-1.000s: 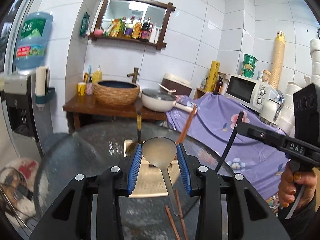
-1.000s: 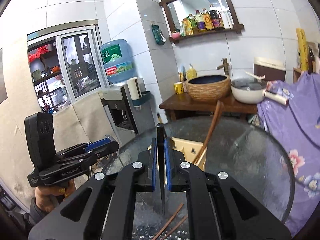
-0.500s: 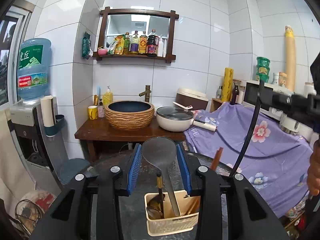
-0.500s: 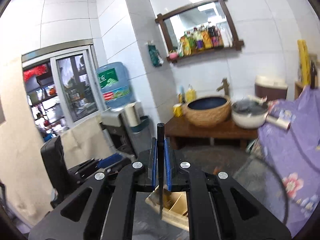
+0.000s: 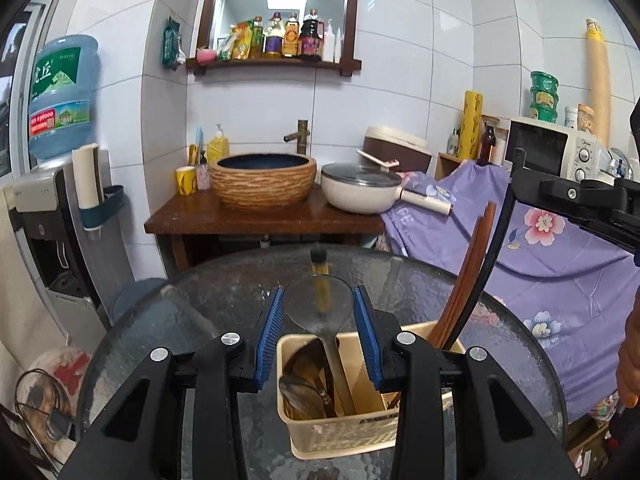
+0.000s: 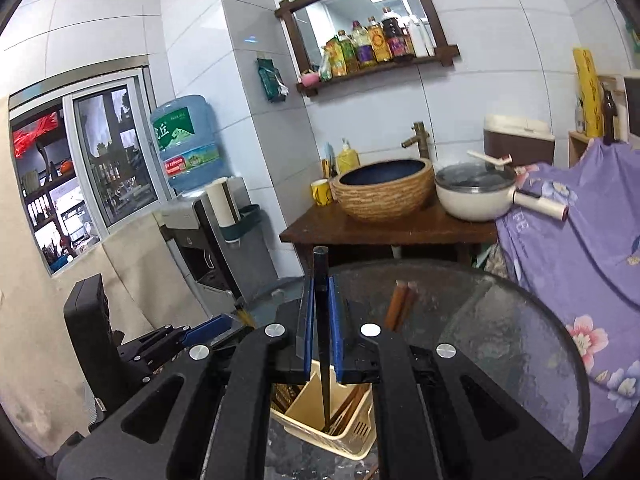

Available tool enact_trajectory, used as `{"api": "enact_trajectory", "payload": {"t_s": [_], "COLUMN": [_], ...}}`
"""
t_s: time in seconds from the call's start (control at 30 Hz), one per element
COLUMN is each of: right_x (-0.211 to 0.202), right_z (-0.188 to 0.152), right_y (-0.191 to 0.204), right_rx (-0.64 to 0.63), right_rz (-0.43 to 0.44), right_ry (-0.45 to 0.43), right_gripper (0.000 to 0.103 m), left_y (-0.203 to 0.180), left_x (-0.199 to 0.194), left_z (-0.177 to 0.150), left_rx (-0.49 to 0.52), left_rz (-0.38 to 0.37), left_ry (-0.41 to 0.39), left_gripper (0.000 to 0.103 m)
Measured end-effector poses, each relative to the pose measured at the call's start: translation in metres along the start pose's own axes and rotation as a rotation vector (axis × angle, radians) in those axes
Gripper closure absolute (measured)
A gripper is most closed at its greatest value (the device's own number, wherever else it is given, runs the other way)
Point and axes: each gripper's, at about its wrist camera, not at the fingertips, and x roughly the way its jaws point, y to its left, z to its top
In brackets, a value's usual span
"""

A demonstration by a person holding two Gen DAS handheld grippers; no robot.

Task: Organize utensils
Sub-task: 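Lower the spoon and chopstick into the holder and open both tools, then withdraw both tools toward the last wooden chopsticks on the table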

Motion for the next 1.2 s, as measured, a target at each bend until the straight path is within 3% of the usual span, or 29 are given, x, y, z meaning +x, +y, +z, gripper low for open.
{"api": "enact_trajectory", "payload": {"t_s": [0.27,0.57,0.63,0.7,0.73,0.77,0.83,0.9,0.97,1.07,1.2], "right_x": [0.014,0.013,0.012,0.008,0.006,0.001,-0.010,-0.020,-0.034,-0.044,-0.043], "right_z": [-0.022,-0.031,-0.032,-0.034,-0.035,-0.036,-0.038,-0.041,-0.051,-0.068,-0.101], "right_y": [-0.008,-0.007,-0.005,-0.004,-0.004,-0.005,-0.006,-0.003,0.003,0.011,0.012], "right_rx": [0.019,-0.003,-0.016,-0.028,-0.032,-0.030,-0.031,-0.054,-0.086,-0.128,-0.138], "right_rz": [-0.001,-0.014,-0.018,-0.029,-0.032,-0.035,-0.049,-0.064,-0.087,-0.109,-0.150], "right_ry": [0.039,0.020,0.019,0.006,-0.004,-0.025,-0.066,-0.088,-0.119,-0.121,-0.032], "right_gripper": [0.095,0.095,0.094,0.091,0.079,0.060,0.049,0.043,0.019,0.016,0.009], "left_y": [-0.004,-0.007,-0.008,-0.008,-0.008,-0.008,-0.009,-0.010,-0.009,-0.009,-0.013], "left_x": [0.010,0.015,0.012,0.004,0.000,-0.004,-0.015,-0.030,-0.039,-0.047,-0.049], "left_z": [-0.020,-0.032,-0.031,-0.032,-0.033,-0.034,-0.037,-0.043,-0.047,-0.061,-0.090], "left_rx": [0.022,0.043,0.050,0.048,0.043,0.042,0.051,0.055,0.051,0.044,0.060], "left_rz": [-0.002,-0.011,-0.012,-0.013,-0.015,-0.018,-0.019,-0.005,-0.006,-0.021,0.004], "left_ry": [0.040,0.063,0.053,0.031,0.020,0.014,-0.002,-0.034,-0.048,-0.015,0.039], "left_gripper": [0.068,0.067,0.058,0.036,0.034,0.033,0.028,0.012,0.007,0.007,0.007]}}
